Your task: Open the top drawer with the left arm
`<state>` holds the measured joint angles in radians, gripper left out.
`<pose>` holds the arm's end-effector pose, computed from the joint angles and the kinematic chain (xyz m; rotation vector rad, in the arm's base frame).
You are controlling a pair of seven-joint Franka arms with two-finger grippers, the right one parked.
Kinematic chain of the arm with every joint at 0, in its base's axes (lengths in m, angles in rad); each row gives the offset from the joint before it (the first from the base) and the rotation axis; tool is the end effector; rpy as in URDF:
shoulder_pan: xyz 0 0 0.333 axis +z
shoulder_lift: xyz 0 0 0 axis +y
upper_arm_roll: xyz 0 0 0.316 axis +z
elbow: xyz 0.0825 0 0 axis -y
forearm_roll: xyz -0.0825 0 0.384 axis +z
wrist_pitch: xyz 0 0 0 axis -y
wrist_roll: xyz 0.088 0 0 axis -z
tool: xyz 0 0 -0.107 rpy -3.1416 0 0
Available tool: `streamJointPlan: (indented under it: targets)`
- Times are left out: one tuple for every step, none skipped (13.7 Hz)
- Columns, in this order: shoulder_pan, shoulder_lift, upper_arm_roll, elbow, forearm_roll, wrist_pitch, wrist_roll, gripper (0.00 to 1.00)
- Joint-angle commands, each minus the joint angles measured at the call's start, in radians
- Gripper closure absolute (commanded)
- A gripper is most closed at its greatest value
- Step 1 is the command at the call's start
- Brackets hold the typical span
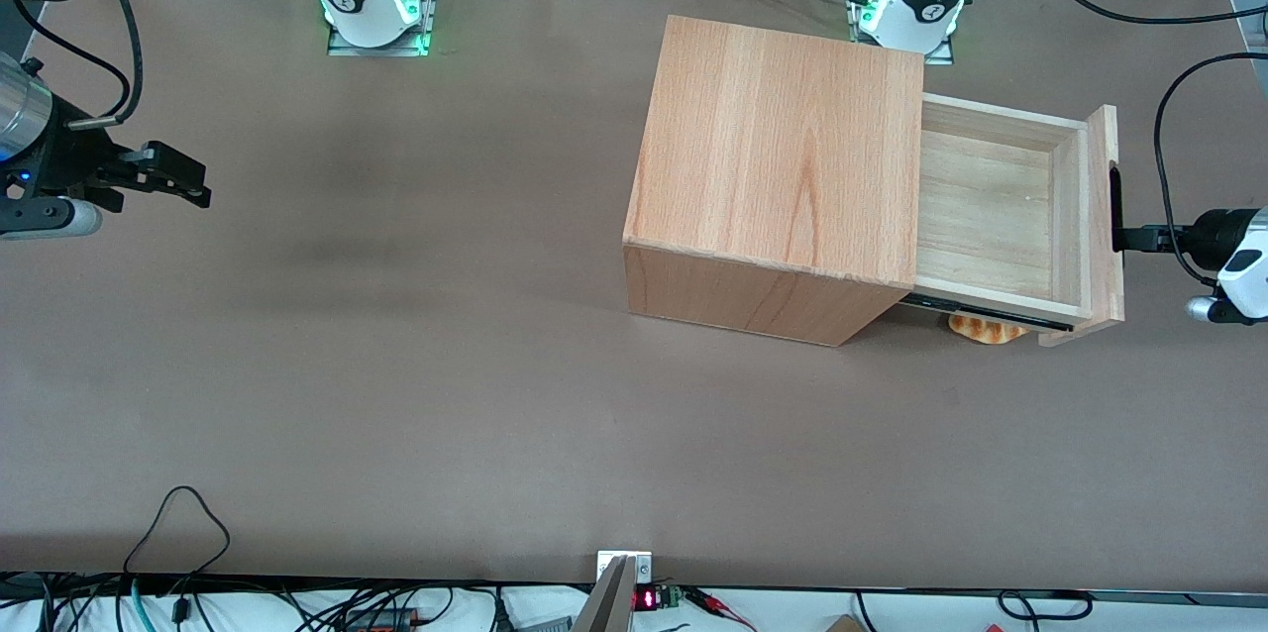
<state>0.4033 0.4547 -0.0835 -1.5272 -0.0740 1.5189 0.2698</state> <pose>0.5975 0.1962 0.3692 2.8402 0.0900 -0.5922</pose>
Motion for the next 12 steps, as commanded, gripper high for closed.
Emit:
streamJointPlan:
  targets:
    - [0.002,0.047,-0.004,0.067,0.043,0.049,-0.012,0.0]
    - [0.0,0.051,-0.001,0.076,0.045,0.059,-0.012,0.0]
    - [0.0,0.064,0.002,0.091,0.048,0.063,-0.012,0.0]
    - [0.002,0.068,0.002,0.099,0.048,0.063,-0.012,0.0]
    - [0.008,0.068,0.002,0.099,0.046,0.063,-0.012,0.0]
    - [0.011,0.067,0.002,0.099,0.046,0.061,-0.012,0.0]
    - [0.011,0.064,0.001,0.099,0.046,0.06,-0.014,0.0]
    - [0.011,0.062,0.001,0.101,0.042,0.055,-0.014,0.0]
    - [0.018,0.061,-0.004,0.102,0.036,0.052,-0.008,0.0]
    - [0.017,0.061,-0.008,0.102,0.034,0.05,0.029,0.0]
    - [0.016,0.062,-0.009,0.102,0.033,0.047,0.064,0.0]
    - [0.016,0.062,-0.01,0.102,0.033,0.047,0.087,0.0]
